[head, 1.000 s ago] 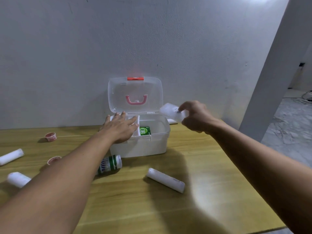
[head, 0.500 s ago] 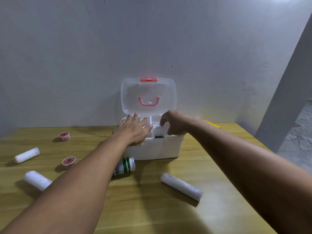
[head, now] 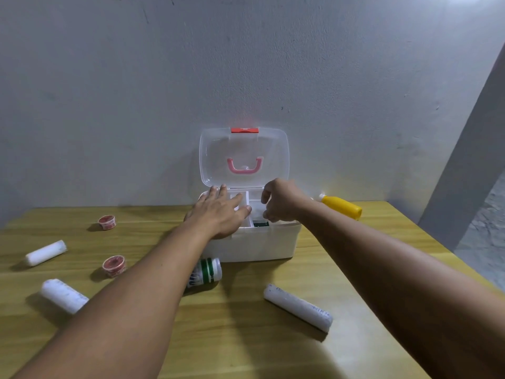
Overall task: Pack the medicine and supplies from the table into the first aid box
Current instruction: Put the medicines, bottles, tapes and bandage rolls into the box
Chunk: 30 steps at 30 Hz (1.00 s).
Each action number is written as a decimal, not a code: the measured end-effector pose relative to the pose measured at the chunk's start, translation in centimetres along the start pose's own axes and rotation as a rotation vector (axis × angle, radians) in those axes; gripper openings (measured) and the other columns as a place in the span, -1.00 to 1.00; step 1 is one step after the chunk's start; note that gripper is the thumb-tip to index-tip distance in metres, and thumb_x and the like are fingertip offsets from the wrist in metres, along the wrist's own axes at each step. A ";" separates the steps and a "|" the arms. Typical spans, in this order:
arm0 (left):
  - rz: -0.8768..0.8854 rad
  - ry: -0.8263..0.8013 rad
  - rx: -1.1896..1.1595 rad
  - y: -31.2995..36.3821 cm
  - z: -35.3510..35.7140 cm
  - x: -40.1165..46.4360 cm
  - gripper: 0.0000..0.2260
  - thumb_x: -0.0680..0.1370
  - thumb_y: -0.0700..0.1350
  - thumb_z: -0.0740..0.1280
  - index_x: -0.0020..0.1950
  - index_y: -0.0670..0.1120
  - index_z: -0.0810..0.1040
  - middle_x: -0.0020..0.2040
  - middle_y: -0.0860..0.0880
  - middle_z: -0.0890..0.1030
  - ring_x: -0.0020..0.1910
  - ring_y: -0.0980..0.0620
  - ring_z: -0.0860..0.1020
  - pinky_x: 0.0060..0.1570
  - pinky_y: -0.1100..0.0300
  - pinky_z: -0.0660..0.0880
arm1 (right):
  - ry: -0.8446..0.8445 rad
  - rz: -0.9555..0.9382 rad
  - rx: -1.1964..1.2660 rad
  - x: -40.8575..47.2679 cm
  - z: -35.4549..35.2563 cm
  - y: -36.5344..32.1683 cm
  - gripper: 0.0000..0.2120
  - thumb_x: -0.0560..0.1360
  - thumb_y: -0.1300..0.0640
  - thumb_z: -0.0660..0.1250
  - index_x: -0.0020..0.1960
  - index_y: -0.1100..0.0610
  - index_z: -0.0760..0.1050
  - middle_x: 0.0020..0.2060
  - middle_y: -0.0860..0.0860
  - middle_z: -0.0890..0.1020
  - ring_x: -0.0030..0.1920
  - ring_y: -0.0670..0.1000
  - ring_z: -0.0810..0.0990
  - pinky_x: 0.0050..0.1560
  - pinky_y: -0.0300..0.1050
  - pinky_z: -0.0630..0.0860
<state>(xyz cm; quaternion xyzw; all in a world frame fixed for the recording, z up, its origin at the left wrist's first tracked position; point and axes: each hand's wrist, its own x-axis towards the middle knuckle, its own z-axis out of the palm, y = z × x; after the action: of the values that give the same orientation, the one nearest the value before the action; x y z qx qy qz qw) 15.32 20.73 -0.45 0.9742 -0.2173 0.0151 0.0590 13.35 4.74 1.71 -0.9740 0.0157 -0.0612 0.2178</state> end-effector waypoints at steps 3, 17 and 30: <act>-0.003 0.006 -0.002 0.0 0.1 0.0 -0.45 0.60 0.24 -0.11 0.57 0.10 0.01 0.60 -0.12 -0.10 0.58 -0.13 -0.12 0.50 -0.07 -0.11 | 0.042 -0.039 0.011 -0.1 -0.1 0.5 -0.71 0.41 0.39 0.41 0.11 0.22 0.58 -0.06 0.10 0.64 -0.07 0.09 0.65 -0.11 -0.14 0.63; -0.046 -0.010 0.061 1.3 -1.2 1.0 -0.41 0.55 0.14 0.05 0.56 0.00 0.09 0.55 -0.18 0.17 0.51 -0.23 0.15 0.41 -0.18 0.14 | 0.313 0.285 -0.083 -0.9 -5.0 13.3 -0.74 0.38 0.28 0.31 0.02 0.17 0.65 0.02 0.21 0.68 0.07 0.25 0.59 0.03 -0.02 0.54; -0.053 0.051 -0.014 1.3 0.3 1.4 -0.57 0.55 0.09 0.00 0.40 0.07 0.30 0.46 -0.23 0.22 0.42 -0.24 0.17 0.38 -0.11 0.10 | 0.125 0.357 -0.329 -0.5 -2.1 16.2 -0.63 0.44 0.13 0.30 0.23 0.14 0.38 0.15 0.17 0.54 0.16 0.24 0.50 -0.08 -0.01 0.40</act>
<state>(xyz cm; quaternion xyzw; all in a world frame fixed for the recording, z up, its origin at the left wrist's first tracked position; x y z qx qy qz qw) 16.09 18.96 -0.51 0.9785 -0.1900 0.0370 0.0717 12.57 -10.76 -3.33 -0.9723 0.2109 -0.0786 0.0623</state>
